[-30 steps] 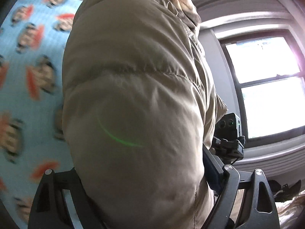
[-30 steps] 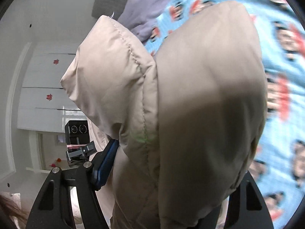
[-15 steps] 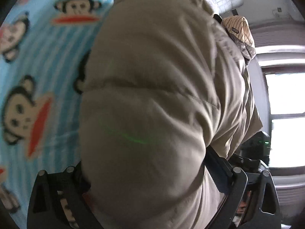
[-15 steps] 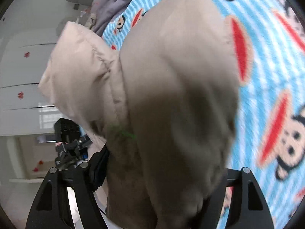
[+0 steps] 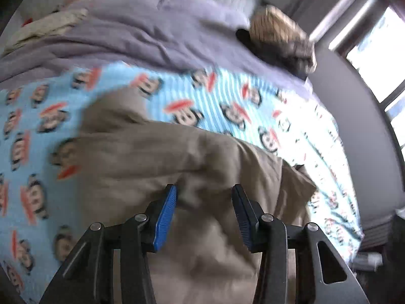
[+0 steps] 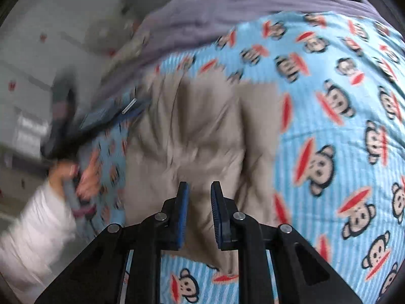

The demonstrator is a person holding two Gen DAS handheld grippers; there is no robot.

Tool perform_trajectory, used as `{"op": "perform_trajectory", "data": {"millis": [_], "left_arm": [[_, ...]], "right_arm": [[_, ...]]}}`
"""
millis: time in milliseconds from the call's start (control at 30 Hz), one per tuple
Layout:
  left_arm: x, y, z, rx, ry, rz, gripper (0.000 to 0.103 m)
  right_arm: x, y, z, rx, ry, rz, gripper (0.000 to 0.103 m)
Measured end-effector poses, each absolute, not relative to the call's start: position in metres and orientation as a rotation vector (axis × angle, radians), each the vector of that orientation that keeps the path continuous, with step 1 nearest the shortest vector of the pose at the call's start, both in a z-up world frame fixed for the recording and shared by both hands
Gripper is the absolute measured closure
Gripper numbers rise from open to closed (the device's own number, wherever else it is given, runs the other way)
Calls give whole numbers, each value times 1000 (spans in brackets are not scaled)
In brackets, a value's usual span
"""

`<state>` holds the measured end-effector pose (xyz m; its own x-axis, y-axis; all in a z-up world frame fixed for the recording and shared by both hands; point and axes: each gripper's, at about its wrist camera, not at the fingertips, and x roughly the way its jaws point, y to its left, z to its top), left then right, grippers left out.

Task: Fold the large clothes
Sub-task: 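Lower the bundle onto the blanket and open both tools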

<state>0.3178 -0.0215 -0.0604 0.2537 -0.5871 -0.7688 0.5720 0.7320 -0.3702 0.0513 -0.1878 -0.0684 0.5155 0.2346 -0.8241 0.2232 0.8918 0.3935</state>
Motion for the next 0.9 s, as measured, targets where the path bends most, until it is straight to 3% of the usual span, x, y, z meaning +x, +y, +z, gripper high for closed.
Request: {"op": "perform_trajectory", "data": {"millis": [133, 333, 900], "left_arm": [[314, -70, -87, 82, 1057, -767, 55], [294, -116, -101, 223, 1025, -753, 55], [248, -54, -60, 226, 1038, -751, 54]], "right_arm": [[55, -183, -131, 456, 1182, -104, 83], [39, -226, -183, 667, 1191, -172, 84], [45, -233, -193, 673, 1217, -201, 84]]}}
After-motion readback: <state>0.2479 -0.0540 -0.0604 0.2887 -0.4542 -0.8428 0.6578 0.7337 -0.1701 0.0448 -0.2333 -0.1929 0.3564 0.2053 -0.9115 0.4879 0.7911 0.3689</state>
